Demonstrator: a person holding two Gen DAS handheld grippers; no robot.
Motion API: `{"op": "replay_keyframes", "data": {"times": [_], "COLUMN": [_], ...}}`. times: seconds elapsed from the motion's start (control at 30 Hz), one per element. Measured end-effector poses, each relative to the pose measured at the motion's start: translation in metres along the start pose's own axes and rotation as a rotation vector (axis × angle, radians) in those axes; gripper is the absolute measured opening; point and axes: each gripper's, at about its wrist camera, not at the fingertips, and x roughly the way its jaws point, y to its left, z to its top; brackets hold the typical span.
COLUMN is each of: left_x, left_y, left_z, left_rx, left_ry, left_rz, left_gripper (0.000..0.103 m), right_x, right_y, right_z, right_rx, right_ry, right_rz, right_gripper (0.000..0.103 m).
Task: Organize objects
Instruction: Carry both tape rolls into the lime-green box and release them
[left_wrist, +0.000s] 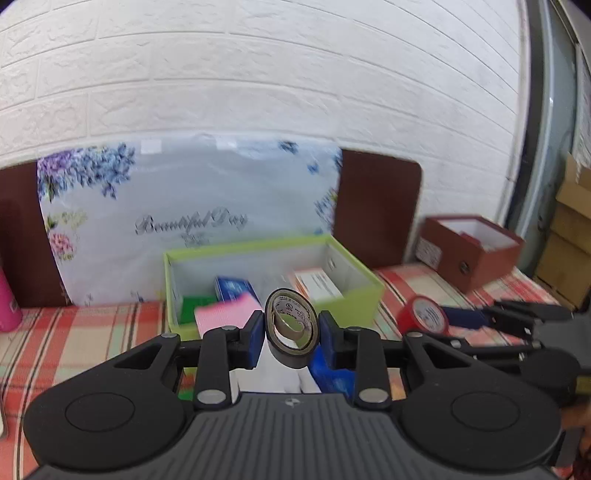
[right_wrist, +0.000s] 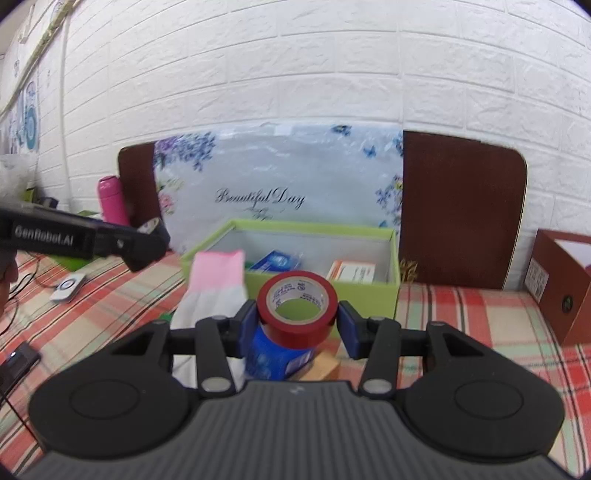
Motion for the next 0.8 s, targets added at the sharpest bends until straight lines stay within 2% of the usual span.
{"op": "replay_keyframes", "data": {"times": [0.1,0.27,0.5,0.6,0.63,0.67,0.73,0.8], "left_x": [0.027,0.084,0.138,0.148,0.149,0.151,0.152,0.147], "left_y": [0.015,0.043,0.072,0.078,0.078,0.078,0.076,0.075], "left_z": [0.023,0.042,0.036,0.032,0.031,0.030,0.026,0.022], "left_rx": [-0.031,-0.087,-0.116,-0.120,-0.114,-0.104,-0.088,-0.073], "left_ry": [-0.004,0.065,0.146,0.132,0.120,0.112,0.098,0.068], "left_rz": [0.043,0.082,0.117,0.129,0.137,0.151,0.218,0.262], "left_gripper": [0.033,0.033,0.033,0.033,0.043,0.069,0.093,0.093], "right_x": [0.025,0.075,0.136,0.157,0.163,0.170,0.175,0.169], "right_y": [-0.011,-0.028,-0.039,-0.042,-0.043,-0.044,-0.044,-0.045], "right_z": [0.014,0.028,0.034,0.032,0.031,0.030,0.027,0.025], "right_rx": [0.018,0.034,0.017,0.009,0.004,-0.001,-0.003,-0.003], "right_ry": [-0.012,0.011,0.065,0.090,0.102,0.114,0.111,0.086], "right_rz": [-0.020,-0.073,-0.102,-0.108,-0.109,-0.109,-0.121,-0.112], "right_gripper": [0.046,0.046,0.046,0.046,0.047,0.051,0.081,0.088]}}
